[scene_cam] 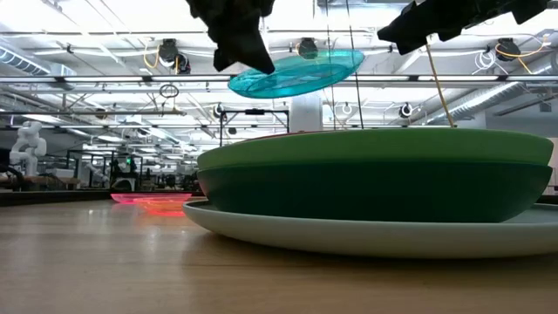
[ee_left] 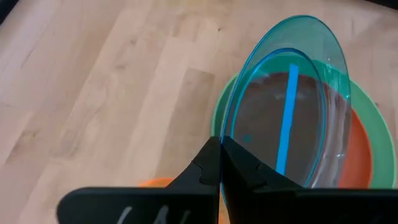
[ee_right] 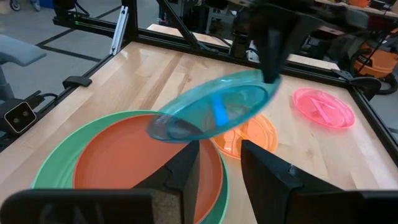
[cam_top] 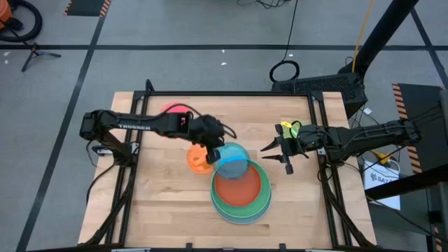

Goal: Stack plastic plates
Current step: Stack the blue plate on top of the dark orange plate

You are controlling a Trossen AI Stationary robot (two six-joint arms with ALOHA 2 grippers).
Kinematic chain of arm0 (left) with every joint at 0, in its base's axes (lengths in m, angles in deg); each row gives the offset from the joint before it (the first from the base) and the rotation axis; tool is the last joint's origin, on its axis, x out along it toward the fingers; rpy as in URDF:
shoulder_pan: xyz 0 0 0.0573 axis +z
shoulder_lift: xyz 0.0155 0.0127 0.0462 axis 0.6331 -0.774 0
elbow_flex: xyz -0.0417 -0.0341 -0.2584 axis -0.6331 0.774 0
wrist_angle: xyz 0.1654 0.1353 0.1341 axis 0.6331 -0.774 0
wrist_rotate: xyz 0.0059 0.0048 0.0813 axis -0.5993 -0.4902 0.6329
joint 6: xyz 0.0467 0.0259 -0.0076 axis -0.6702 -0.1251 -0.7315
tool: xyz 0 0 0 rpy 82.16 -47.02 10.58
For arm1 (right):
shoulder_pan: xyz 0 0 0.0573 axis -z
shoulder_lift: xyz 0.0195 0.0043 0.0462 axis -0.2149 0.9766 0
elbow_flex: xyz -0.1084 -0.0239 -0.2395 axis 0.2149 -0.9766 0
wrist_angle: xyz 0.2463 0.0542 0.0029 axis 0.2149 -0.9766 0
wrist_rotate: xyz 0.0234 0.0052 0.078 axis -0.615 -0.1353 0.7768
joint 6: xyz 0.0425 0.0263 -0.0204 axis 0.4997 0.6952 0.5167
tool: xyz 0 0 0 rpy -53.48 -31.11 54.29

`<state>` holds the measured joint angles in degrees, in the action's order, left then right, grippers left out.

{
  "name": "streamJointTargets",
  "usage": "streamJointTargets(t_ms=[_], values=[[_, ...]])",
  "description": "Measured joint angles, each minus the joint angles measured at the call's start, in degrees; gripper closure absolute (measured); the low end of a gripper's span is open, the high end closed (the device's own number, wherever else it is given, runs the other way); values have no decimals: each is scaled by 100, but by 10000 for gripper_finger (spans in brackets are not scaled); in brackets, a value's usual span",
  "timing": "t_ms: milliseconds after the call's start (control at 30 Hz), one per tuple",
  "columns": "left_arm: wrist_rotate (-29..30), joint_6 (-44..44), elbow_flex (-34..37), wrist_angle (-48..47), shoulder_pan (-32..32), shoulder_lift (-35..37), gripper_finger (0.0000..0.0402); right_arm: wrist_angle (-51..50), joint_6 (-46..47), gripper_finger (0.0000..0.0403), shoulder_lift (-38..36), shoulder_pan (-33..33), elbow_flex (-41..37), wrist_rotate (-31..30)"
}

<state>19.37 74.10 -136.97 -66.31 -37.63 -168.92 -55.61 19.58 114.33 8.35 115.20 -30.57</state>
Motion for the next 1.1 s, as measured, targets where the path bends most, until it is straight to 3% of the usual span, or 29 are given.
streamJointTargets(t_ms=[333,1100], values=[[886,678,-4,215,-757,-142,398,5,44,294,0,-2,0,0],[922,1273,-8,432,-1040,-1021,397,62,85,294,0,-2,0,2]])
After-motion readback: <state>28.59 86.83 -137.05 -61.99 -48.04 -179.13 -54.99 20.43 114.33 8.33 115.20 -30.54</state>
